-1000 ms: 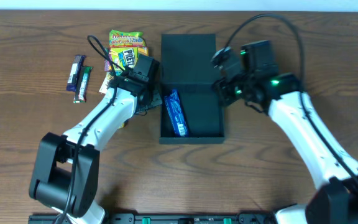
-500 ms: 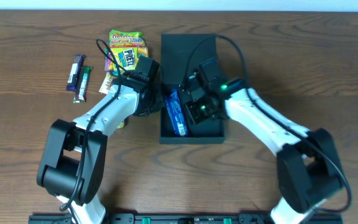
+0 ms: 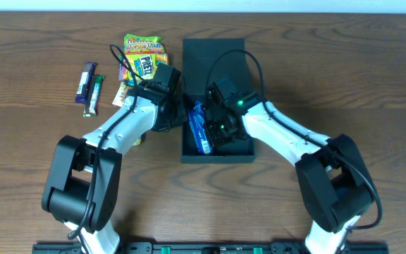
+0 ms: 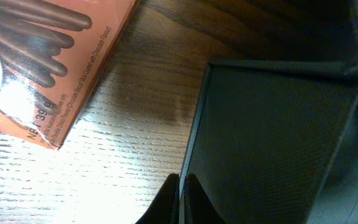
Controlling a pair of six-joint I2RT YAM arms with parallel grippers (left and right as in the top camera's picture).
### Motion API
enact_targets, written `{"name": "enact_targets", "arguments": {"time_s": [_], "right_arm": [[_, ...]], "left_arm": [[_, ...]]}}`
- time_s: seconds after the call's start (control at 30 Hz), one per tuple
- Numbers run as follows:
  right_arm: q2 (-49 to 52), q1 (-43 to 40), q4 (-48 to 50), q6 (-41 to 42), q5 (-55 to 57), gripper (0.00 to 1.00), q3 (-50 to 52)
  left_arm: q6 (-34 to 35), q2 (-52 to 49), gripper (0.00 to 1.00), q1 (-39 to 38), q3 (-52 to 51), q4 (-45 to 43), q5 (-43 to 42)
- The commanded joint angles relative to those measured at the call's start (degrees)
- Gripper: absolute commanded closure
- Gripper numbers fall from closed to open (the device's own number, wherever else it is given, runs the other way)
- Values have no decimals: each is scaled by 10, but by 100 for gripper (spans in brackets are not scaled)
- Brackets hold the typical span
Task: Pack container
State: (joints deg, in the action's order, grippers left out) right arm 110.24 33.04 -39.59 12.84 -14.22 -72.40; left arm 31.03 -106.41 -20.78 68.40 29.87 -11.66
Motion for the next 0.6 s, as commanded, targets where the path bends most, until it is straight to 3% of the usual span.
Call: {"name": "enact_targets", "arguments": {"time_s": [0.0, 0.57], "right_arm": [[11, 12, 3, 8, 0, 99, -2], [12, 16, 39, -10, -99, 98, -2]], "left_arm": [[-11, -4, 94, 2, 14, -1, 0], [-10, -4, 94, 2, 14, -1, 0]]}}
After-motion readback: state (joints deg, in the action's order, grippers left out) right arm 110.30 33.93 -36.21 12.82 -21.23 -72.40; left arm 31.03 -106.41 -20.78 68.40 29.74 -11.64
